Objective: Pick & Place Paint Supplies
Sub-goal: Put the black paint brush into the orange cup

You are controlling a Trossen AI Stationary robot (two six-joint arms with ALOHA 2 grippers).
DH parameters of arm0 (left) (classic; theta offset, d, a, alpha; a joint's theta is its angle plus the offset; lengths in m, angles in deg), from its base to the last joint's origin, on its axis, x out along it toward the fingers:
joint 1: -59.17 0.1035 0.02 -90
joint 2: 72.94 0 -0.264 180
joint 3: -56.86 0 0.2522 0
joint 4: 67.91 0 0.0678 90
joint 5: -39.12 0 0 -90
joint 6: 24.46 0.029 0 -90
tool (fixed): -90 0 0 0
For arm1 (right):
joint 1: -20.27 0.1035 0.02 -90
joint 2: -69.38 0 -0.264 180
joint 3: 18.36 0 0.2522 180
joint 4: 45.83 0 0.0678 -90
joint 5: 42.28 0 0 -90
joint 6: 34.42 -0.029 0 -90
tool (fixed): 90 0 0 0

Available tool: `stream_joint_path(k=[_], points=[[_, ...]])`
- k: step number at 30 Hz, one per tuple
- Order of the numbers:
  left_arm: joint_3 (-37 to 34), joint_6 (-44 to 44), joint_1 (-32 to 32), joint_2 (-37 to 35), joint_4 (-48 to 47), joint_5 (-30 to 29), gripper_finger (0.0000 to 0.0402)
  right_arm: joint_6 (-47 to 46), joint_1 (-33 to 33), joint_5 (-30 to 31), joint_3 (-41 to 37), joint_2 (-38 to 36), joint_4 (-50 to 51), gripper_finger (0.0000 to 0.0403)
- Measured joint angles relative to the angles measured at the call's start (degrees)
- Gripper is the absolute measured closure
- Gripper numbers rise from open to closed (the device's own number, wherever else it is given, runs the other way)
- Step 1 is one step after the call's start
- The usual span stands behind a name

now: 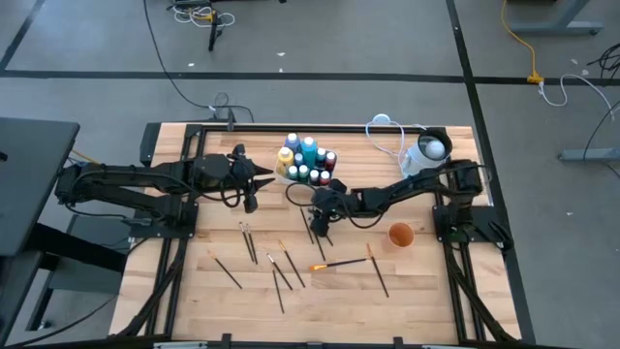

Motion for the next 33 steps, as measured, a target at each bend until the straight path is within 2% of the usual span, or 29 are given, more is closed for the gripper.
stream_joint_path(k=[3, 9, 18, 22, 28, 33], points=[[0.0, 0.1, 0.0, 0.0, 0.0, 0.0, 0.0299, 0.3, -0.4, -0.2, 0.0, 2.4, -3.3, 0.0236], [0.0, 0.1, 0.0, 0.0, -0.2, 0.0, 0.0299, 2.9, -0.4, 5.0, 0.2, 5.1, -5.7, 0.0236], [0.0, 0.9, 0.0, 0.0, -0.2, 0.0, 0.0299, 2.4, -0.3, 3.6, 0.1, 5.1, -5.3, 0.0257], [0.0, 1.0, 0.0, 0.0, -0.2, 0.0, 0.0299, 2.4, -0.2, 3.3, 0.1, 5.1, -4.7, 0.0292], [0.0, 1.1, 0.0, 0.0, -0.2, 0.0, 0.0299, 2.8, -0.2, 3.1, 0.1, 5.0, -4.3, 0.0387], [0.0, 1.2, 0.0, 0.0, -0.3, 0.0, 0.0299, 3.1, -0.2, 2.0, -0.1, 2.9, -2.5, 0.0391]])
